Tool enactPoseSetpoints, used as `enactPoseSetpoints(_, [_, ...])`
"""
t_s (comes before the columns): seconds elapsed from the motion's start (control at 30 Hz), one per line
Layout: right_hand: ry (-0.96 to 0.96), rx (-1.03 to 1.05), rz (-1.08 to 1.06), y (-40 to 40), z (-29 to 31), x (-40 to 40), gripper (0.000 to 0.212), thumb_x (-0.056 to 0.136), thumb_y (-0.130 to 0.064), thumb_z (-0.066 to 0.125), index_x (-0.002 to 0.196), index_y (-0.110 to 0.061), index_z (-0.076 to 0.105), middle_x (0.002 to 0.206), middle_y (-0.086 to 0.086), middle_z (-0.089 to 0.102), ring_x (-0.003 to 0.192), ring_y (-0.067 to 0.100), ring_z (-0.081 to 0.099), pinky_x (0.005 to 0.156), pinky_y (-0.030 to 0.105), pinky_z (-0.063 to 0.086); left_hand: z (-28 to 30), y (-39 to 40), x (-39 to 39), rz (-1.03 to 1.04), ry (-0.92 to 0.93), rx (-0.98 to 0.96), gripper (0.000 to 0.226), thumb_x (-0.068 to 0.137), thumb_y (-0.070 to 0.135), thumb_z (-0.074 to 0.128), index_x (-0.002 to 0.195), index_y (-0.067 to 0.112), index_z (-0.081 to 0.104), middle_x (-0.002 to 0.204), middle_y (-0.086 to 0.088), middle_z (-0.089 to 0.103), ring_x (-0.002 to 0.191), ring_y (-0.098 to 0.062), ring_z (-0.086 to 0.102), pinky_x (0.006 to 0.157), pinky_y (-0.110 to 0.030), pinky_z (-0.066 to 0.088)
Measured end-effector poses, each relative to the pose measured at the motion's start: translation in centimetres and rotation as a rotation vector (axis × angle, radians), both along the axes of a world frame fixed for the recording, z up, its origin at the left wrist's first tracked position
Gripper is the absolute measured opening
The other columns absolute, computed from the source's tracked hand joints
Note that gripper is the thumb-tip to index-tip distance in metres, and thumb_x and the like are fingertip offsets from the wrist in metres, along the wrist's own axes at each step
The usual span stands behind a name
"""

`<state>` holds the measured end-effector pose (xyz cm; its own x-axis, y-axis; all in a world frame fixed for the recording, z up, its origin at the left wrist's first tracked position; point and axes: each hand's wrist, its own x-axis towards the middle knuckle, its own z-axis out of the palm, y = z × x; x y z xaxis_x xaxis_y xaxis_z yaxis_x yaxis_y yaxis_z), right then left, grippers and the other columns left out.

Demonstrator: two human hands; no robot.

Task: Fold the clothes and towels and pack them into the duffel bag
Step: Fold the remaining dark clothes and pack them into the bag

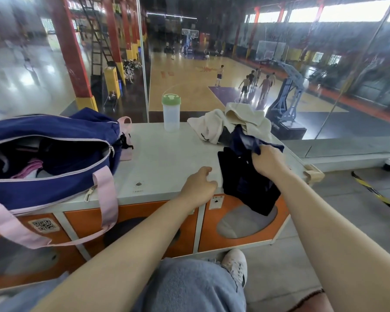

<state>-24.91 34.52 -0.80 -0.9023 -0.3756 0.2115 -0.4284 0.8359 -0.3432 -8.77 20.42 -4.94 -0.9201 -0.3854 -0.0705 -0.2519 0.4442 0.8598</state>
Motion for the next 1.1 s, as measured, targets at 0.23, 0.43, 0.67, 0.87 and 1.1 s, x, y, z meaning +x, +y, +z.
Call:
enactPoseSetpoints(0.23, [-0.422, -0.574, -0.045, 1.6, -0.1, -1.1, 0.022, 0.09, -0.019, 0.047, 0.074, -0.004, 0.047, 0.069, 0.011, 0.045, 0.063, 0.021, 0.043, 0.056, 0.03, 0.031, -0.6, 0.7, 0.1, 0.012, 0.041, -0.007, 0.058, 0.093, 0.014, 0.046, 0.15, 0.017, 0.032, 0.153, -0.004, 0.037, 0.139, -0.018, 0.035, 0.099, -0.021, 0.027])
enactPoseSetpoints(0.43, [-0.548, -0.828, -0.116, 2.0, 0.2, -0.3, 0.025, 0.081, -0.024, 0.053, 0.089, -0.002, 0.062, 0.082, 0.011, 0.057, 0.076, 0.025, 0.053, 0.068, 0.035, 0.039, 0.6, 2.0, -1.0, -0.094, 0.082, 0.103, 0.055, 0.097, 0.016, 0.042, 0.15, 0.02, 0.029, 0.154, 0.002, 0.035, 0.139, -0.013, 0.034, 0.1, -0.019, 0.026])
enactPoseSetpoints(0.67, [-0.573, -0.943, -0.144, 2.2, 0.5, -0.1, 0.024, 0.091, -0.016, 0.052, 0.105, -0.002, 0.065, 0.095, 0.015, 0.066, 0.088, 0.028, 0.063, 0.079, 0.037, 0.048, 1.6, 3.2, -4.1, -0.07, 0.027, 0.018, 0.048, 0.098, 0.023, 0.038, 0.145, 0.015, 0.04, 0.141, -0.002, 0.052, 0.125, -0.018, 0.05, 0.103, -0.029, 0.041])
enactPoseSetpoints(0.87, [-0.572, -0.919, -0.167, 2.3, 0.3, 0.1, 0.018, 0.092, -0.024, 0.051, 0.087, -0.015, 0.067, 0.097, 0.015, 0.069, 0.088, 0.03, 0.065, 0.081, 0.04, 0.051, 2.5, 3.7, -6.1, -0.084, -0.021, -0.045, 0.05, 0.096, 0.027, 0.049, 0.143, 0.01, 0.044, 0.134, -0.006, 0.057, 0.12, -0.021, 0.054, 0.101, -0.031, 0.044])
enactPoseSetpoints(1.1, [-0.501, -0.977, -0.164, 1.9, -0.6, 0.5, 0.029, 0.085, -0.023, 0.051, 0.09, 0.003, 0.061, 0.082, 0.013, 0.061, 0.077, 0.025, 0.056, 0.066, 0.035, 0.042, 3.4, 5.7, -6.1, -0.112, 0.101, 0.389, 0.047, 0.092, 0.011, 0.05, 0.139, 0.013, 0.048, 0.133, -0.007, 0.057, 0.119, -0.019, 0.055, 0.102, -0.033, 0.045])
